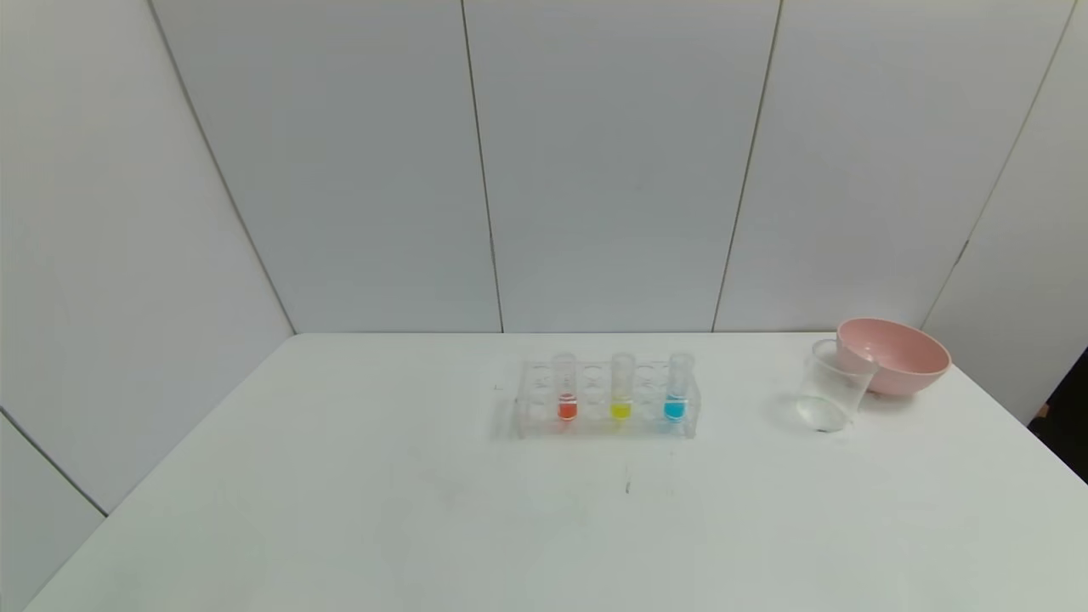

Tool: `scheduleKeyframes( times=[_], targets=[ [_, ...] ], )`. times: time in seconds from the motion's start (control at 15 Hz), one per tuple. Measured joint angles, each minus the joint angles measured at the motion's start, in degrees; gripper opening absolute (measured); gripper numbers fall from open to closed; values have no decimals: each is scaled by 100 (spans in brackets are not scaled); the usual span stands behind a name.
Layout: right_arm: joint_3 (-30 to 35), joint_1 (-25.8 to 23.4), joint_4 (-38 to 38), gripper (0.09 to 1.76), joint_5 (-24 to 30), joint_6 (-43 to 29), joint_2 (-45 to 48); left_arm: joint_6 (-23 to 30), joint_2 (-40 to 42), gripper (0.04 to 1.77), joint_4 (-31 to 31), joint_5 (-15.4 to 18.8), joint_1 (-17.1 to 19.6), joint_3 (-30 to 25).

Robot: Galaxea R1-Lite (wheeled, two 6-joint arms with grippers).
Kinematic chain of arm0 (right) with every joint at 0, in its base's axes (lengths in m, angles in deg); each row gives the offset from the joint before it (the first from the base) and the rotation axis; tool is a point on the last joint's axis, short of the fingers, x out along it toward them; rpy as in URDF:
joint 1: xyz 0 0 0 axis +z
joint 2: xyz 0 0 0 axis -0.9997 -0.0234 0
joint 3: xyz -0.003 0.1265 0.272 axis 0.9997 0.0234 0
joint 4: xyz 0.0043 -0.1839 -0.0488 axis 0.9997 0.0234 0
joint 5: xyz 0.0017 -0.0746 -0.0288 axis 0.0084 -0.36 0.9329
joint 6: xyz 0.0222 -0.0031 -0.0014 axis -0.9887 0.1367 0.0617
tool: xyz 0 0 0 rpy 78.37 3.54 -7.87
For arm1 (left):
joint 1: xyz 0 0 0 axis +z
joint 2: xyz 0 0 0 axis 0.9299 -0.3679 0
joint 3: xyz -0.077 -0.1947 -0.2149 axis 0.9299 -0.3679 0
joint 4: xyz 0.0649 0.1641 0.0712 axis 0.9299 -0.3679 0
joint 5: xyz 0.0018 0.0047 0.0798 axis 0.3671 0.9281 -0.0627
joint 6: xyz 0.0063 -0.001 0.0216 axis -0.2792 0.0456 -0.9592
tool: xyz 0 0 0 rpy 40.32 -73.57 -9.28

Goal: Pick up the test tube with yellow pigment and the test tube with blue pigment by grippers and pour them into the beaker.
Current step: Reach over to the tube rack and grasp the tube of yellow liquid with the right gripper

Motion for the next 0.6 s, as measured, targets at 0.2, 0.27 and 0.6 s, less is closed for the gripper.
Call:
scheduleKeyframes(
  times=[0.2,0.27,0.6],
  targets=[
    [0,0,0,171,-2,-2,0,0,0,176,0,0,-2,0],
    [0,0,5,171,-2,-2,0,0,0,176,0,0,0,0],
    [0,0,5,171,-2,-2,0,0,0,176,0,0,0,0]
  ],
)
